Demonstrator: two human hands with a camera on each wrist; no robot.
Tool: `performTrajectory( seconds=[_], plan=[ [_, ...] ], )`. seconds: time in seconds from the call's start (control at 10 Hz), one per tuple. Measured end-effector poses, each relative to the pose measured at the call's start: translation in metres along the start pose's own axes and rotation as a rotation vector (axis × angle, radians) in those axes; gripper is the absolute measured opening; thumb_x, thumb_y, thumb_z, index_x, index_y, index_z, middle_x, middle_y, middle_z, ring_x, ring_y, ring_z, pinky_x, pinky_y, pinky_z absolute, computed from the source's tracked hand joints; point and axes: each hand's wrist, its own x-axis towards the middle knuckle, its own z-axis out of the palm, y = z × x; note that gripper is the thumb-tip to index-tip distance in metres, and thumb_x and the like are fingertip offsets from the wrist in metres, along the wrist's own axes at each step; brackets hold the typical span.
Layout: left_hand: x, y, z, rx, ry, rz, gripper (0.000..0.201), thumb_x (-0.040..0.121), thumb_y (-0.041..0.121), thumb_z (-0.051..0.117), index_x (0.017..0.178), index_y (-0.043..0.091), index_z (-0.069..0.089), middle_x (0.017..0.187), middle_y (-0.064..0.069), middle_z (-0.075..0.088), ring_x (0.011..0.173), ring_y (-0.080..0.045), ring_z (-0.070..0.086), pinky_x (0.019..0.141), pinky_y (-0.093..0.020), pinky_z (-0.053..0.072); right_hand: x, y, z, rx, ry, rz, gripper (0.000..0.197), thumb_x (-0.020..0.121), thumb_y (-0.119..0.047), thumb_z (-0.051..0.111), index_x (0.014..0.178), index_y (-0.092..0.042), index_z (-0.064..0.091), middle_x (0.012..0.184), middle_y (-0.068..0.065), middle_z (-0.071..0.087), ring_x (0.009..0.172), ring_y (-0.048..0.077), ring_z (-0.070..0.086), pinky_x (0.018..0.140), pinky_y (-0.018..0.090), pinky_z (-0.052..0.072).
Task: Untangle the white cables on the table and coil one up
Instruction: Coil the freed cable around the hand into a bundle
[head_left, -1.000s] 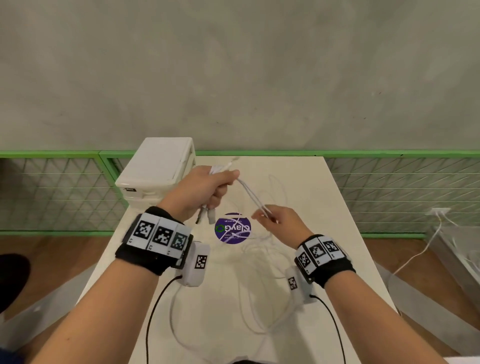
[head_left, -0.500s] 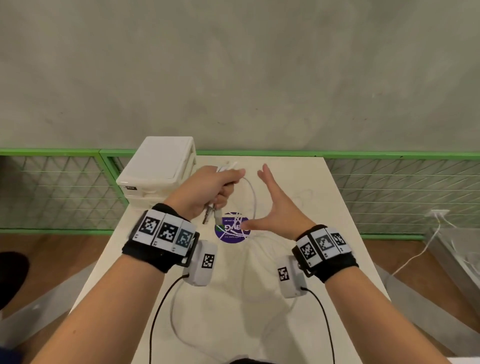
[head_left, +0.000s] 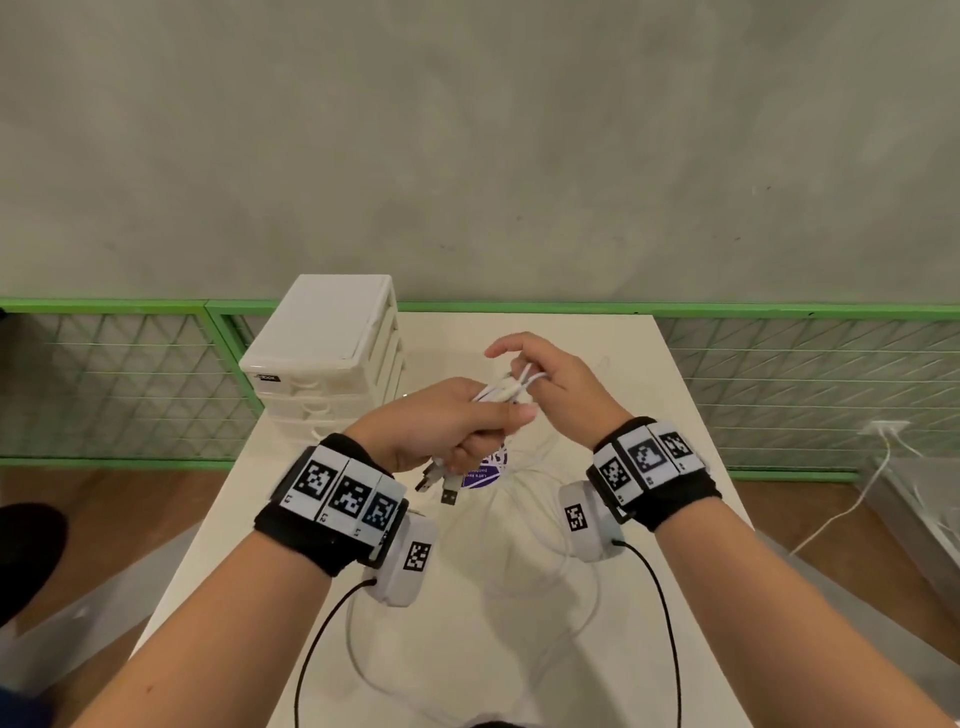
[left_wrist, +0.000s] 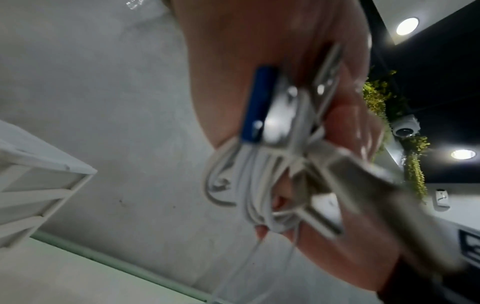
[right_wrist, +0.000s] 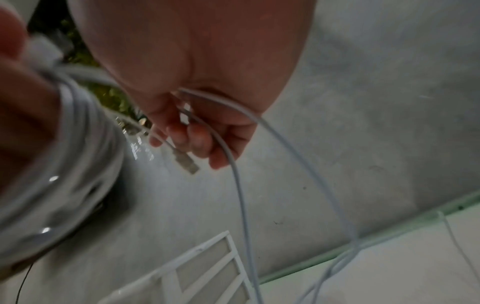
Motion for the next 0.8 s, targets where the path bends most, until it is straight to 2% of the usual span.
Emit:
performTrajectory(
  seconds=[0.1, 0.2, 0.3, 0.4, 0.5, 0.6, 0.7, 0.8],
  plan=[
    [-0.002, 0.004, 0.003, -0.017, -0.15, 0.016, 0.033, 0.095, 0.028, 0.054, 0.069, 0.012, 0.041, 0.043, 0.006, 0.024, 0.035, -0.008, 0.018, 0.038, -0.015, 0.021, 0.008, 0.009, 0.004, -0.06, -0.106, 0.028, 0.038, 0.077, -0.005, 0.045, 0.097, -0.028, 0.067, 0.068, -0.01, 0.041, 0.068, 0.014, 0.042, 0.069, 0.029, 0.036],
    [-0.003, 0.003, 0.002, -0.116, -0.215, 0.046, 0.03, 0.089, 0.03, 0.059, 0.07, 0.011, 0.045, 0.042, 0.005, 0.025, 0.032, -0.007, 0.018, 0.039, -0.012, 0.02, 0.012, 0.016, 0.003, -0.103, -0.194, 0.08, 0.027, 0.083, 0.012, 0.053, 0.085, -0.01, 0.068, 0.077, -0.007, 0.047, 0.071, 0.012, 0.047, 0.068, 0.024, 0.038],
    [-0.002, -0.001, 0.0, -0.196, -0.266, 0.07, 0.029, 0.088, 0.029, 0.058, 0.068, 0.011, 0.047, 0.041, 0.005, 0.026, 0.03, -0.005, 0.019, 0.038, -0.01, 0.023, 0.013, 0.022, 0.002, -0.071, -0.222, 0.132, 0.039, 0.083, 0.018, 0.05, 0.069, -0.019, 0.054, 0.075, -0.006, 0.051, 0.063, 0.001, 0.048, 0.061, 0.015, 0.037],
    [-0.001, -0.004, -0.002, -0.265, -0.308, 0.115, 0.029, 0.093, 0.028, 0.053, 0.069, 0.012, 0.049, 0.04, 0.007, 0.028, 0.029, -0.004, 0.02, 0.037, -0.012, 0.024, 0.013, 0.02, 0.005, 0.007, -0.282, 0.197, 0.053, 0.084, 0.017, 0.049, 0.067, -0.032, 0.062, 0.066, -0.012, 0.057, 0.058, -0.006, 0.049, 0.062, 0.01, 0.039],
    [0.002, -0.001, -0.003, -0.411, -0.425, 0.232, 0.029, 0.089, 0.037, 0.062, 0.072, 0.014, 0.056, 0.041, 0.014, 0.033, 0.029, 0.001, 0.026, 0.036, -0.013, 0.02, 0.005, 0.024, 0.017, 0.126, -0.394, 0.254, 0.048, 0.079, 0.003, 0.062, 0.059, -0.041, 0.06, 0.049, -0.025, 0.058, 0.052, -0.012, 0.053, 0.058, 0.006, 0.039],
    [0.008, 0.001, -0.002, -0.469, -0.447, 0.28, 0.029, 0.088, 0.04, 0.063, 0.073, 0.015, 0.059, 0.041, 0.016, 0.036, 0.029, 0.003, 0.028, 0.036, -0.015, 0.017, -0.011, 0.015, 0.034, 0.017, -0.367, 0.348, 0.05, 0.091, 0.002, 0.053, 0.082, -0.043, 0.034, 0.067, -0.029, 0.05, 0.065, -0.035, 0.04, 0.066, -0.003, 0.035],
    [0.013, 0.0, -0.002, -0.548, -0.389, 0.34, 0.03, 0.088, 0.04, 0.062, 0.072, 0.015, 0.058, 0.041, 0.014, 0.037, 0.029, 0.002, 0.03, 0.034, -0.014, 0.021, -0.018, 0.014, 0.048, 0.009, -0.325, 0.298, 0.045, 0.092, 0.0, 0.049, 0.071, -0.039, 0.06, 0.067, -0.015, 0.056, 0.057, -0.004, 0.057, 0.062, 0.009, 0.044],
    [0.016, 0.007, 0.0, -0.691, -0.142, 0.389, 0.034, 0.089, 0.043, 0.054, 0.068, 0.016, 0.055, 0.038, 0.013, 0.034, 0.026, 0.001, 0.028, 0.032, -0.013, 0.027, -0.029, 0.018, 0.059, -0.038, -0.394, 0.262, 0.029, 0.094, -0.012, 0.044, 0.078, -0.022, 0.067, 0.055, -0.005, 0.06, 0.059, 0.015, 0.058, 0.076, 0.036, 0.049]
  ],
)
